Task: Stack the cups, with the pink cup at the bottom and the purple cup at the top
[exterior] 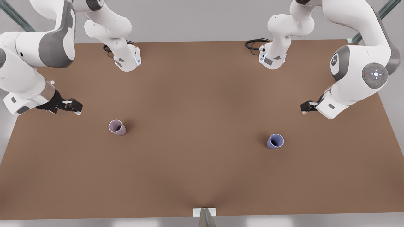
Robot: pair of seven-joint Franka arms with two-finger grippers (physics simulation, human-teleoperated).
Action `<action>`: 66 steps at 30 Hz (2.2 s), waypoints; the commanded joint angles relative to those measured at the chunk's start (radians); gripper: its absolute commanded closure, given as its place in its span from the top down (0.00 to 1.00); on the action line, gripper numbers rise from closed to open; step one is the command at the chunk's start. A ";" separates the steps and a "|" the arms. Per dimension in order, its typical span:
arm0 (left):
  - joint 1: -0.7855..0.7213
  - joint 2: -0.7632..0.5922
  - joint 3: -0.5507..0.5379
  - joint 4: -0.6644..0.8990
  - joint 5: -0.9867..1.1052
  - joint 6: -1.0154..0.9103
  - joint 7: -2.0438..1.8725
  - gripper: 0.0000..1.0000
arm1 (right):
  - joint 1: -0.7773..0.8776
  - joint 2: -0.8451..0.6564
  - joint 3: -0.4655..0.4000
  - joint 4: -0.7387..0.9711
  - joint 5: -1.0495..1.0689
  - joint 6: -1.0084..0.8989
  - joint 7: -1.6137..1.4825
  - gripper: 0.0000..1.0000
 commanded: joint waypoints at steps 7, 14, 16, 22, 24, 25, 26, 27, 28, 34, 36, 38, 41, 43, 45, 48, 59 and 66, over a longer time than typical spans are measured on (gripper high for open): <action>0.000 0.006 0.005 -0.012 0.001 0.015 -0.001 1.00 | 0.000 0.032 0.019 -0.158 0.000 0.171 0.001 1.00; 0.003 0.025 0.005 -0.029 0.002 0.006 -0.001 1.00 | -0.006 -0.043 0.057 -0.521 0.069 0.435 -0.089 1.00; 0.006 0.031 0.005 -0.023 0.002 0.000 0.001 1.00 | -0.006 -0.055 0.055 -0.567 0.069 0.435 -0.112 1.00; 0.014 0.022 0.006 -0.003 -0.004 0.009 0.011 1.00 | -0.015 0.035 0.049 -0.590 0.065 0.528 -0.117 1.00; 0.014 0.026 0.005 -0.003 -0.009 0.020 0.011 1.00 | -0.016 0.026 0.051 -0.609 0.066 0.528 -0.157 1.00; 0.014 0.025 0.005 -0.003 -0.009 0.021 0.011 1.00 | -0.018 0.023 0.049 -0.620 0.068 0.522 -0.177 1.00; 0.014 0.025 0.005 -0.003 -0.009 0.017 0.013 1.00 | -0.021 0.023 0.049 -0.627 0.069 0.528 -0.198 1.00; 0.014 0.012 0.005 -0.002 -0.007 0.003 0.010 1.00 | -0.032 0.028 0.049 -0.626 0.071 0.530 -0.204 1.00; 0.015 -0.006 0.006 0.015 -0.009 -0.049 0.013 1.00 | -0.035 0.035 0.049 -0.626 0.071 0.532 -0.204 1.00; 0.014 -0.012 0.020 0.045 -0.009 -0.123 0.014 1.00 | -0.098 0.045 0.049 -0.779 0.084 0.723 -0.295 1.00; 0.015 -0.011 0.021 0.045 -0.007 -0.123 0.014 1.00 | -0.110 0.061 0.049 -0.784 0.100 0.732 -0.321 1.00; 0.015 -0.007 0.021 0.045 -0.004 -0.123 0.016 1.00 | -0.112 0.066 0.049 -0.811 0.100 0.769 -0.328 1.00; 0.015 -0.008 0.021 0.045 -0.001 -0.123 0.014 1.00 | -0.124 0.080 0.051 -0.824 0.109 0.789 -0.350 0.98; 0.015 -0.007 0.026 0.045 -0.001 -0.123 0.011 1.00 | -0.124 0.091 0.051 -0.831 0.126 0.812 -0.365 0.98; 0.014 -0.007 0.025 0.045 0.001 -0.123 0.011 1.00 | -0.121 0.097 0.051 -0.836 0.126 0.818 -0.368 0.98; 0.015 -0.001 0.026 0.045 0.001 -0.123 0.013 1.00 | -0.125 0.118 0.051 -0.839 0.126 0.828 -0.397 0.95; 0.015 -0.003 0.026 0.045 0.002 -0.123 0.010 1.00 | -0.127 0.160 0.051 -0.837 0.127 0.829 -0.443 0.31; 0.015 -0.007 0.028 0.045 0.004 -0.132 0.010 1.00 | -0.128 0.167 0.051 -0.834 0.129 0.828 -0.448 0.21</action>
